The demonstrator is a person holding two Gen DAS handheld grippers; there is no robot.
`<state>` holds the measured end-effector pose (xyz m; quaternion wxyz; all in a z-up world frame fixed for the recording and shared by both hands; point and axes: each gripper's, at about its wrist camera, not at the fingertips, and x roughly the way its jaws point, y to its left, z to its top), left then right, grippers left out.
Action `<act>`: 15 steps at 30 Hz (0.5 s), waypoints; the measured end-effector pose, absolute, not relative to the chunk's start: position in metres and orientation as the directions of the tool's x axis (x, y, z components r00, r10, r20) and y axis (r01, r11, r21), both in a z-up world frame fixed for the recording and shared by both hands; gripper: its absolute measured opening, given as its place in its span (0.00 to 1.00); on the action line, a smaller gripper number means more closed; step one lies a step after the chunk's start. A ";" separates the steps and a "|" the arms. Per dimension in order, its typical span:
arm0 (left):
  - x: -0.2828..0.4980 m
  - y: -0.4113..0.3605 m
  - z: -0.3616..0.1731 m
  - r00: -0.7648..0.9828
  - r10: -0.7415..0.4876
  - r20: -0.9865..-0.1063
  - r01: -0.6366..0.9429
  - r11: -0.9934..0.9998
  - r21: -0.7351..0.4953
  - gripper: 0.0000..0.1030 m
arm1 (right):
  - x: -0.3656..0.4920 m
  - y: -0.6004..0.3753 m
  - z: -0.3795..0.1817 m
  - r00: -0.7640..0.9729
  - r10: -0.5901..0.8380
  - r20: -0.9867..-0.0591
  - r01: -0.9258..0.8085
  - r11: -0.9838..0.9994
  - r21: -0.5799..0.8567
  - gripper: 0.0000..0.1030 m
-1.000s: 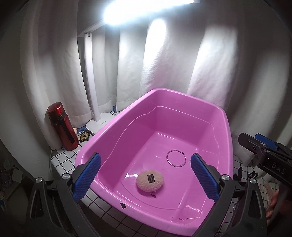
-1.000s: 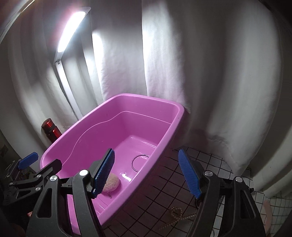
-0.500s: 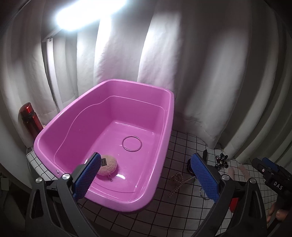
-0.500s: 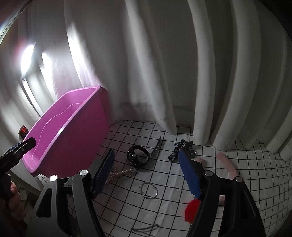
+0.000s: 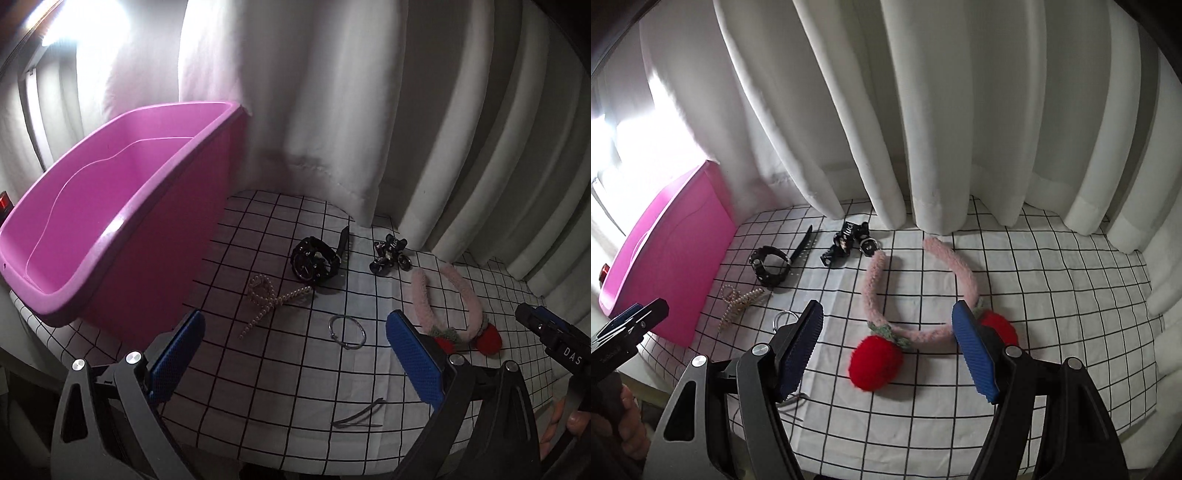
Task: Organize jewelry
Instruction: 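Move the right tool back toward the pink strawberry headband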
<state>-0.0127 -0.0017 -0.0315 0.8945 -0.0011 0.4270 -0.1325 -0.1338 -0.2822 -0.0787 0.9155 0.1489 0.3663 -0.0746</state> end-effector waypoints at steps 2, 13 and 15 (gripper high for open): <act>-0.018 -0.012 -0.045 0.582 -0.216 -0.784 0.233 0.968 -0.094 0.94 | -0.136 -0.290 -0.090 0.706 -0.017 -0.708 0.246 0.943 0.222 0.67; -0.047 -0.029 -0.096 0.502 -0.123 -0.856 0.150 0.987 -0.053 0.94 | -0.136 -0.319 -0.132 0.660 0.039 -0.750 0.204 0.952 0.229 0.67; -0.052 -0.031 -0.104 0.488 -0.112 -0.865 0.128 0.990 -0.056 0.94 | -0.135 -0.324 -0.137 0.653 0.049 -0.755 0.190 0.955 0.227 0.67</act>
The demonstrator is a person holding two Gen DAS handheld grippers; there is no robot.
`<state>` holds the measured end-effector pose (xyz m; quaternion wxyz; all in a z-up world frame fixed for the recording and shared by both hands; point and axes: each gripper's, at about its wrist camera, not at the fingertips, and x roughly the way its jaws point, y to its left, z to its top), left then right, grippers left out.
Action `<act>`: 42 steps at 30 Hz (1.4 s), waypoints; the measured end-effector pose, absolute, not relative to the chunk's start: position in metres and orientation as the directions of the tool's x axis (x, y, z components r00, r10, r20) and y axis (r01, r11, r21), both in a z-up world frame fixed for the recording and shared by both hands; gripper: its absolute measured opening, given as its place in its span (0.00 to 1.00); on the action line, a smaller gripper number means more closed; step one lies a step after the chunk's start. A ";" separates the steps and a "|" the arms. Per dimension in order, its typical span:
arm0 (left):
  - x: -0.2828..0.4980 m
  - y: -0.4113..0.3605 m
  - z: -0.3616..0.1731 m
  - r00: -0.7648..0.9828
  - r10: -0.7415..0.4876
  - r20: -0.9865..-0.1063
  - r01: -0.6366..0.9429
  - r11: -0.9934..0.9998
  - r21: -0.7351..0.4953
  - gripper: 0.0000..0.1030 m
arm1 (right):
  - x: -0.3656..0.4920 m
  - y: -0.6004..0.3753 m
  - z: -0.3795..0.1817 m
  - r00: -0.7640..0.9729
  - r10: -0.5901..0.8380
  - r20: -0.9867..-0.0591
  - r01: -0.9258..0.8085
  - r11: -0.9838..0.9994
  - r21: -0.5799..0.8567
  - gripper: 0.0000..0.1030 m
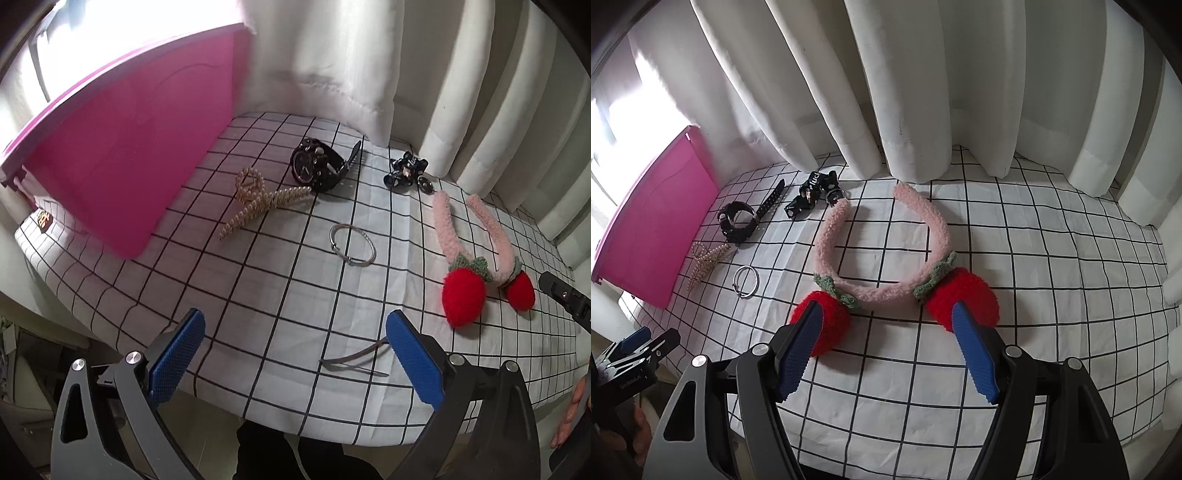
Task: Organize jewelry
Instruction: 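Move the right tool back toward the pink strawberry headband, then close the right tool on the headband's strawberry ear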
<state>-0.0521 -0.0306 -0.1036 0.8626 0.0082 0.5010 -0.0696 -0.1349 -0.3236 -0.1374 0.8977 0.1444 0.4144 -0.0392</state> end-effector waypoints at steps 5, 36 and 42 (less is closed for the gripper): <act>-0.064 -0.035 -0.115 0.478 -0.087 -0.874 0.087 0.995 -0.051 0.94 | -0.132 -0.332 -0.147 0.643 0.064 -0.763 0.156 0.965 0.212 0.67; -0.077 -0.065 -0.159 0.448 -0.073 -0.891 0.070 0.996 -0.046 0.94 | -0.109 -0.354 -0.188 0.613 0.088 -0.785 0.078 0.982 0.171 0.67; -0.070 -0.072 -0.165 0.459 -0.058 -0.887 0.079 0.997 -0.024 0.94 | -0.104 -0.357 -0.186 0.624 0.064 -0.779 0.082 0.986 0.146 0.67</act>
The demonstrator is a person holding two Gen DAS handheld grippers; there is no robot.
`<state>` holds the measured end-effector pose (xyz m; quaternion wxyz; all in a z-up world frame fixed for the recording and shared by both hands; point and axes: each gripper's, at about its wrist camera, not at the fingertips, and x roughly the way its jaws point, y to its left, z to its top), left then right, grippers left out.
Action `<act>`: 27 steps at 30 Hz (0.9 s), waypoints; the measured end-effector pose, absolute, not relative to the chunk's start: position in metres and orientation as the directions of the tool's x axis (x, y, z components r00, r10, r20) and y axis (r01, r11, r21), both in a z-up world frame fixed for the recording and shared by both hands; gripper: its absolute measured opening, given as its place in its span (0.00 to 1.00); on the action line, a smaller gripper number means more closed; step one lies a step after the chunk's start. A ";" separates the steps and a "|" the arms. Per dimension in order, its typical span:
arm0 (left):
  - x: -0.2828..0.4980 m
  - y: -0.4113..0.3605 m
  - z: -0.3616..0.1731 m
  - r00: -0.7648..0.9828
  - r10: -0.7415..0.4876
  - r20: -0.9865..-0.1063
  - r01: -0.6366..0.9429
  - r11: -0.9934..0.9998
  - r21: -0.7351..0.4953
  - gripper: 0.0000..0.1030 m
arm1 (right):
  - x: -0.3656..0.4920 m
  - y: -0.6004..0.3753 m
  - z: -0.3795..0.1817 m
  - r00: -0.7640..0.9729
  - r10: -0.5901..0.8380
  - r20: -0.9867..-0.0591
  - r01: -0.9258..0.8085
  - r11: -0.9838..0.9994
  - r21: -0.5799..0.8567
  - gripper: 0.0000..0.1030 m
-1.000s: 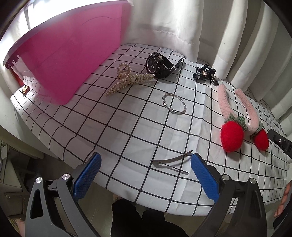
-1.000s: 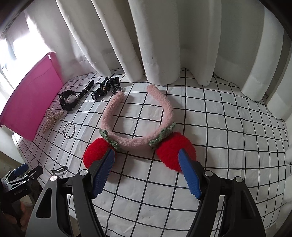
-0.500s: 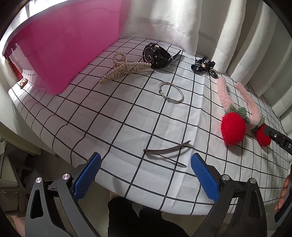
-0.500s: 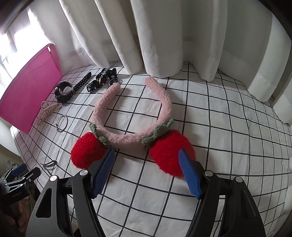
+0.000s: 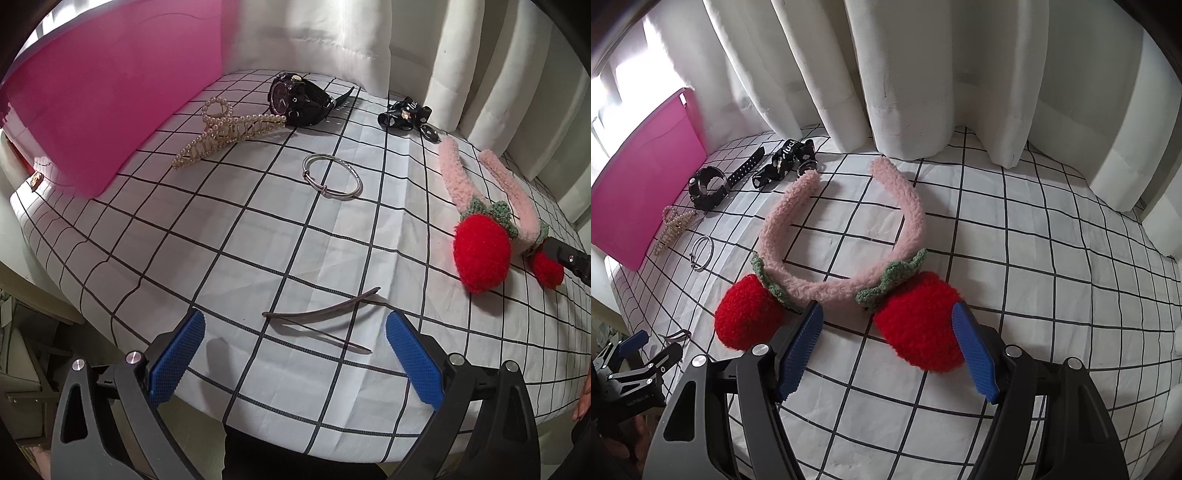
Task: Organize jewelry
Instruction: 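Close the right tool on the headband's strawberry ear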
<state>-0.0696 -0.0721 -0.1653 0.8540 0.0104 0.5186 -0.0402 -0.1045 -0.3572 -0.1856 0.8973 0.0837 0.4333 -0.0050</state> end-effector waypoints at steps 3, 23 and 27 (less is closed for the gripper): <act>-0.065 -0.074 -0.169 0.453 -0.061 -0.890 0.073 0.997 -0.031 0.94 | -0.099 -0.358 -0.187 0.615 0.054 -0.787 0.079 0.988 0.129 0.67; -0.051 -0.088 -0.177 0.472 -0.048 -0.880 0.092 0.996 -0.005 0.94 | -0.072 -0.357 -0.220 0.548 0.052 -0.835 -0.061 0.998 0.022 0.67; -0.048 -0.092 -0.178 0.488 -0.046 -0.872 0.088 0.996 -0.003 0.93 | -0.075 -0.355 -0.220 0.576 0.060 -0.816 -0.067 0.997 0.026 0.64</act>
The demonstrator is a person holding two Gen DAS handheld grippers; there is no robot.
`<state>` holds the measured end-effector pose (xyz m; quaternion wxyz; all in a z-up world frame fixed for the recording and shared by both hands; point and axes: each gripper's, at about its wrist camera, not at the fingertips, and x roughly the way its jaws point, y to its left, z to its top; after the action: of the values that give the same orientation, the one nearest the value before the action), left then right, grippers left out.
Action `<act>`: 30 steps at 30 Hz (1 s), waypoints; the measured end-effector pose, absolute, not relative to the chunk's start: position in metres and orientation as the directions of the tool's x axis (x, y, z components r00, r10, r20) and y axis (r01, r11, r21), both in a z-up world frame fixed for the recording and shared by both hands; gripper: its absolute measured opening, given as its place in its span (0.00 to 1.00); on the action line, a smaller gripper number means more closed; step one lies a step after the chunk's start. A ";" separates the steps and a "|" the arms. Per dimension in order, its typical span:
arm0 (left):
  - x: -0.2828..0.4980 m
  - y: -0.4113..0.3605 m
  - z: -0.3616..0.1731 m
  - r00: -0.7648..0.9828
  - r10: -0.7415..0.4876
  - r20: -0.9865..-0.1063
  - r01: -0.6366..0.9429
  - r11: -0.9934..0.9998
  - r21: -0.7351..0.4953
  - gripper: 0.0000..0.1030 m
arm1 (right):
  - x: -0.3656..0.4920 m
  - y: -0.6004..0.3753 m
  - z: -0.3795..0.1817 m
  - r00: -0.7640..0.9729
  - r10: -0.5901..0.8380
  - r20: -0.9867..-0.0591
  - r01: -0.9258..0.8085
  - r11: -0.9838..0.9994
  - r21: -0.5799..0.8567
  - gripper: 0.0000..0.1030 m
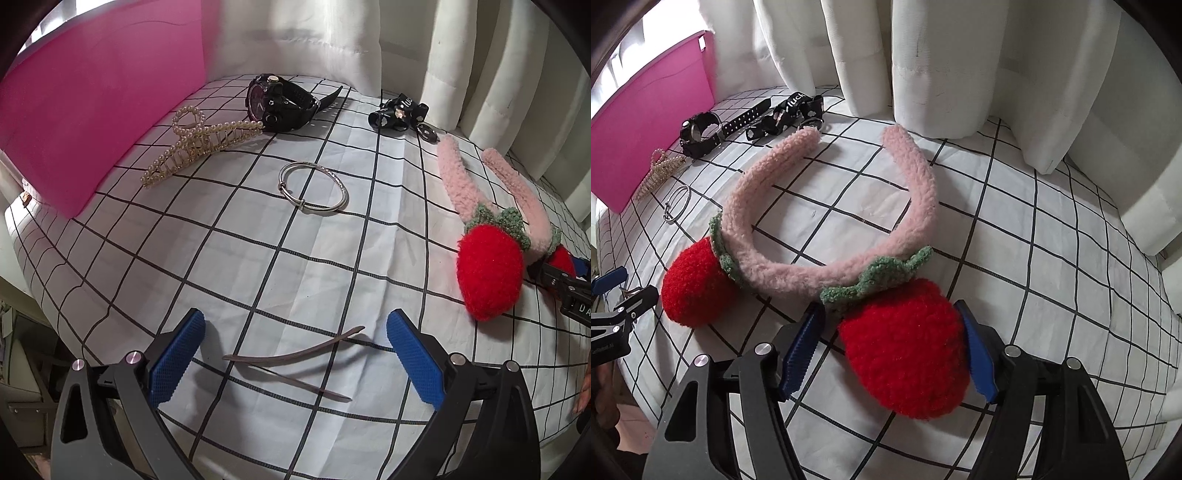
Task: Organize jewelry
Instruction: 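Close the right tool on the headband's strawberry ear, then lift the headband with the right tool and carry it toward the tub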
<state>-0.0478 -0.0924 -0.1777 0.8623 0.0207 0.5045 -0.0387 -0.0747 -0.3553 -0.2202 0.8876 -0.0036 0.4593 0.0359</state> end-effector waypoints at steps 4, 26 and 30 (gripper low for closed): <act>-0.053 -0.096 -0.173 0.506 -0.062 -0.860 0.115 0.993 -0.004 0.78 | -0.080 -0.354 -0.218 0.583 0.058 -0.810 -0.061 0.998 0.027 0.45; -0.065 -0.077 -0.131 0.561 -0.206 -0.802 0.172 0.976 -0.131 0.03 | -0.101 -0.345 -0.191 0.650 0.178 -0.738 -0.069 0.982 0.176 0.39; -0.062 -0.070 -0.117 0.579 -0.220 -0.785 0.168 0.974 -0.149 0.03 | -0.102 -0.342 -0.186 0.661 0.187 -0.727 -0.072 0.980 0.186 0.39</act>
<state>-0.0624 -0.0702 -0.1166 0.8880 -0.0292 0.4457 -0.1093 -0.1019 -0.3420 -0.1864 0.9085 0.0706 0.4058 0.0712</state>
